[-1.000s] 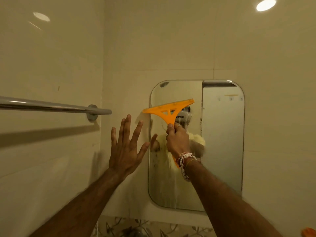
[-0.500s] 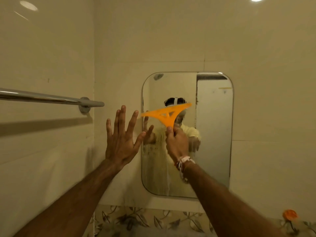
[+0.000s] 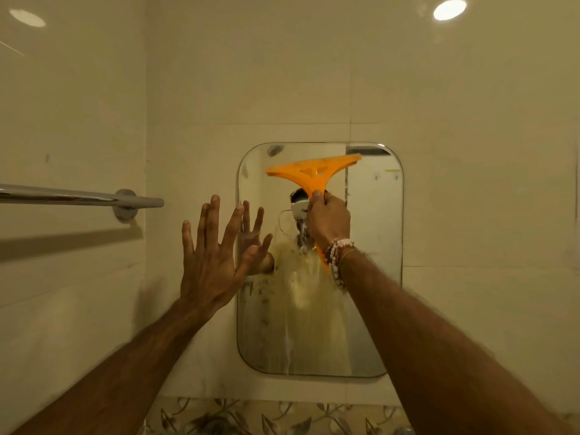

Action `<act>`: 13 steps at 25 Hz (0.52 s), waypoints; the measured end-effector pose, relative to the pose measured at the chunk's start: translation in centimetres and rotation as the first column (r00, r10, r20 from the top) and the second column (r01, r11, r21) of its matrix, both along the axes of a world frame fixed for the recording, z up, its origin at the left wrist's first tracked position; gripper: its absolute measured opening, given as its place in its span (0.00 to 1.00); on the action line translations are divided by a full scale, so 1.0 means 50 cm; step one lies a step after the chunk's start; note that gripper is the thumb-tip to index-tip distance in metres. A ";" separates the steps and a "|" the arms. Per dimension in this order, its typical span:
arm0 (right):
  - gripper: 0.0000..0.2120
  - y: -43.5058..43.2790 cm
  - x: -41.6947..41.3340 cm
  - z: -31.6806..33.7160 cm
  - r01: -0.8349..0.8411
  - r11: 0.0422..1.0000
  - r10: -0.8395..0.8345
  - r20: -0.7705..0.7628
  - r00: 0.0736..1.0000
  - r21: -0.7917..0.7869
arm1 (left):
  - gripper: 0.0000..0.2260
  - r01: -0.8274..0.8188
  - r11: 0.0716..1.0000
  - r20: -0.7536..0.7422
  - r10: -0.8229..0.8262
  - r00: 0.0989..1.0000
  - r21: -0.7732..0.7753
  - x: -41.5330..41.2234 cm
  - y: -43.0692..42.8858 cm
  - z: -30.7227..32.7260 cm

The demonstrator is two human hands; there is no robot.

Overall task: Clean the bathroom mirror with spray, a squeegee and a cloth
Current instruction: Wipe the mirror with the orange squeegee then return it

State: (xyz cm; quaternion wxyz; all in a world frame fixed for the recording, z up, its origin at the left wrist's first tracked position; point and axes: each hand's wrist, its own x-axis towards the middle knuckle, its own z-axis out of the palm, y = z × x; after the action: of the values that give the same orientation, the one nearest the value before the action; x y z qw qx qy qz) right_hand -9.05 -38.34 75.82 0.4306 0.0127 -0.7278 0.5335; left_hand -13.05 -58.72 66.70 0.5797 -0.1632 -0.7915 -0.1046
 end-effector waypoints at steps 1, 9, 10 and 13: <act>0.20 0.006 0.002 -0.029 -0.018 1.000 0.018 -0.004 1.000 -0.002 | 0.38 -0.002 1.000 -0.004 0.002 1.000 -0.006 -0.001 0.007 0.000; 0.16 0.058 0.025 -0.221 -0.108 0.992 0.112 0.063 0.992 -0.070 | 0.36 0.012 1.000 -0.021 -0.012 1.000 -0.023 -0.006 0.059 -0.017; 0.16 0.063 0.029 -0.221 -0.121 0.990 0.126 0.060 0.990 -0.075 | 0.36 0.021 0.999 -0.022 -0.022 1.000 -0.024 -0.005 0.064 -0.020; 0.17 0.079 0.045 -0.161 -0.149 0.985 0.147 -0.027 0.989 -0.089 | 0.36 0.037 0.999 -0.031 -0.038 0.999 -0.024 -0.005 0.079 -0.011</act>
State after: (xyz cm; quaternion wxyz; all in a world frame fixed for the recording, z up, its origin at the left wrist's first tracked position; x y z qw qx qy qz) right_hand -6.80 -34.39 67.78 0.3971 0.0527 -0.6954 0.5965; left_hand -13.32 -54.77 66.13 0.5879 -0.1865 -0.7803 -0.1035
